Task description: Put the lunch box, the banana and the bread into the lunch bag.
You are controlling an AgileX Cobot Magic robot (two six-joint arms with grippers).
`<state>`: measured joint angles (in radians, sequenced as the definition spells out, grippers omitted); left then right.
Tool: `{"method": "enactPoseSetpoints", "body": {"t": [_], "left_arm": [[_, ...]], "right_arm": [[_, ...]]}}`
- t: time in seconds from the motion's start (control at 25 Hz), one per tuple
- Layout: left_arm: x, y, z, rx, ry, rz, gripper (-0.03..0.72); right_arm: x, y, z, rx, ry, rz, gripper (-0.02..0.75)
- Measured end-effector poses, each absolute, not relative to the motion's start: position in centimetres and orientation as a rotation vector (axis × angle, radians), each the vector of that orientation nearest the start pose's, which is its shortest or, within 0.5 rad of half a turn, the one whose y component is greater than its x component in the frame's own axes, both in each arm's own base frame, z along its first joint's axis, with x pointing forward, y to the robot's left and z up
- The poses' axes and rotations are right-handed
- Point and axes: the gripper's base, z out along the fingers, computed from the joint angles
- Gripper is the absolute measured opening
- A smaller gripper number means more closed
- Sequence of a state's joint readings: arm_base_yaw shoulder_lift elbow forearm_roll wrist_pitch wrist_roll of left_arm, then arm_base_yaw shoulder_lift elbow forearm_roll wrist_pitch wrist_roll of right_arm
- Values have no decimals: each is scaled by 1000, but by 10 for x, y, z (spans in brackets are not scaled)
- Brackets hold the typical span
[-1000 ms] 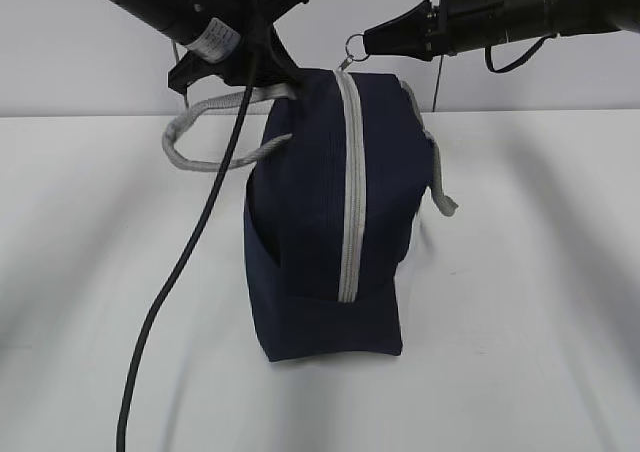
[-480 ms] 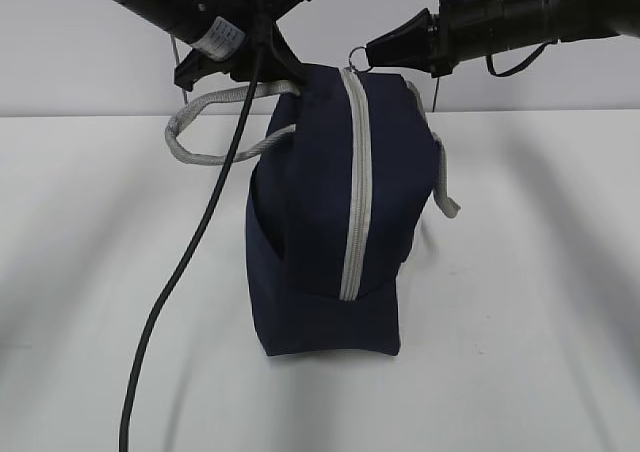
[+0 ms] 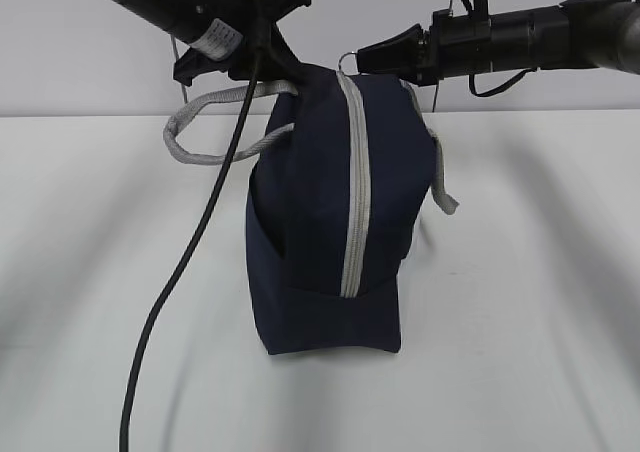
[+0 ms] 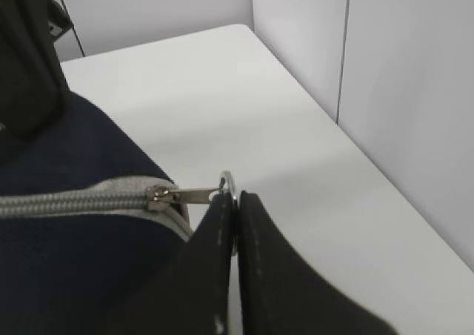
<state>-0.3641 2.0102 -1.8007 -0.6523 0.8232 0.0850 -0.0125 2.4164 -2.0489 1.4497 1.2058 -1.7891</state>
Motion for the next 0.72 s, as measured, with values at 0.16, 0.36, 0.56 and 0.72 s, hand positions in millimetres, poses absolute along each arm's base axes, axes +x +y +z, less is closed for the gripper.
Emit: {"method": "enactPoseSetpoints", "body": {"t": [0.16,0.36,0.56,0.72], "left_arm": [[417,-202,293,211,2471,-887,13],[416,-202,293,227,2473,-881,12],[417,-202,293,230,2472,-878,11],[417,-201,293,236,2474,-865,11]], "right_arm": [[517,79,209,-1012,1502,918,0],[520,79,207,-942,1477,954,0],[523,79,218,-922,1430,952,0],[523,80,220,-935,1426,947,0]]}}
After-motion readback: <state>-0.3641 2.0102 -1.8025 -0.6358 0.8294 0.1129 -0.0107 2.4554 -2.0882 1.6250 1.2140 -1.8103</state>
